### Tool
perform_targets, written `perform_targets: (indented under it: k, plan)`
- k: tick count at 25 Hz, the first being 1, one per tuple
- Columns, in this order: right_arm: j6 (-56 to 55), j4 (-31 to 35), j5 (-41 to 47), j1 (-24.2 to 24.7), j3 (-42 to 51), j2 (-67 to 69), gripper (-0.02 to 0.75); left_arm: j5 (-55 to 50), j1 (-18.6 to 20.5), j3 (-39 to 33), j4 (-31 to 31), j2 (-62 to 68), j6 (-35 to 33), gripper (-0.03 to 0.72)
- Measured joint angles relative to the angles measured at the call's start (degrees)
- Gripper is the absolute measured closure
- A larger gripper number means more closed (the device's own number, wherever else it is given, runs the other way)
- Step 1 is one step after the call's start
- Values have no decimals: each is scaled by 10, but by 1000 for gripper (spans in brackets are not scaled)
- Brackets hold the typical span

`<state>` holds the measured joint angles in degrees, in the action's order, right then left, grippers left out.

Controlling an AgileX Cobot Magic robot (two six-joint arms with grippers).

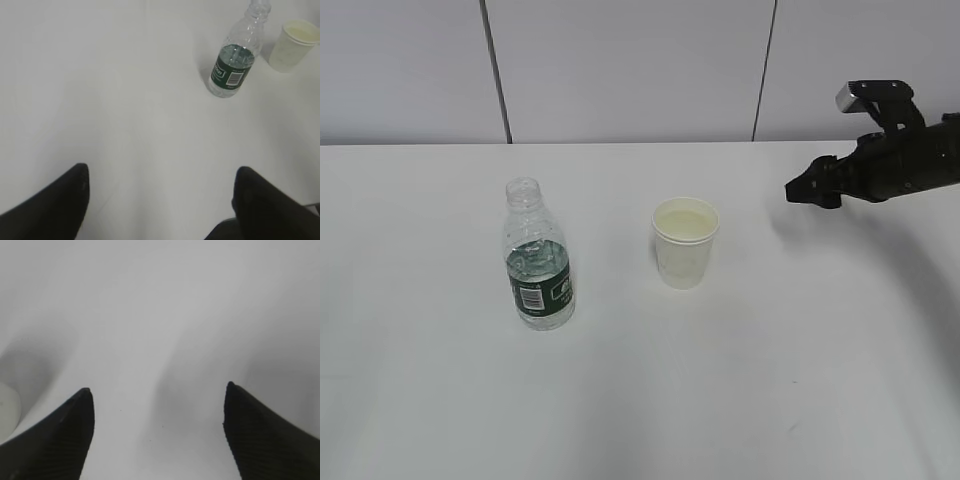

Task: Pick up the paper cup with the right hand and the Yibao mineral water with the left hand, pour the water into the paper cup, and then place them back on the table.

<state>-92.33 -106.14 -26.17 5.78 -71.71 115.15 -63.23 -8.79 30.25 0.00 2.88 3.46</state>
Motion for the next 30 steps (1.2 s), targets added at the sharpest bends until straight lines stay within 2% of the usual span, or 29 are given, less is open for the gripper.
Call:
perform_targets:
  k: [3, 8, 30]
  plan:
    - [0, 0, 2, 0, 0, 0, 143, 0, 0, 0, -12, -24, -2, 144]
    - [-10, 0, 2, 0, 0, 0, 143, 5, 0, 0, -80, -29, -2, 144]
    - [-26, 0, -7, 0, 0, -80, 144, 11, 0, 0, -87, -29, -2, 148]
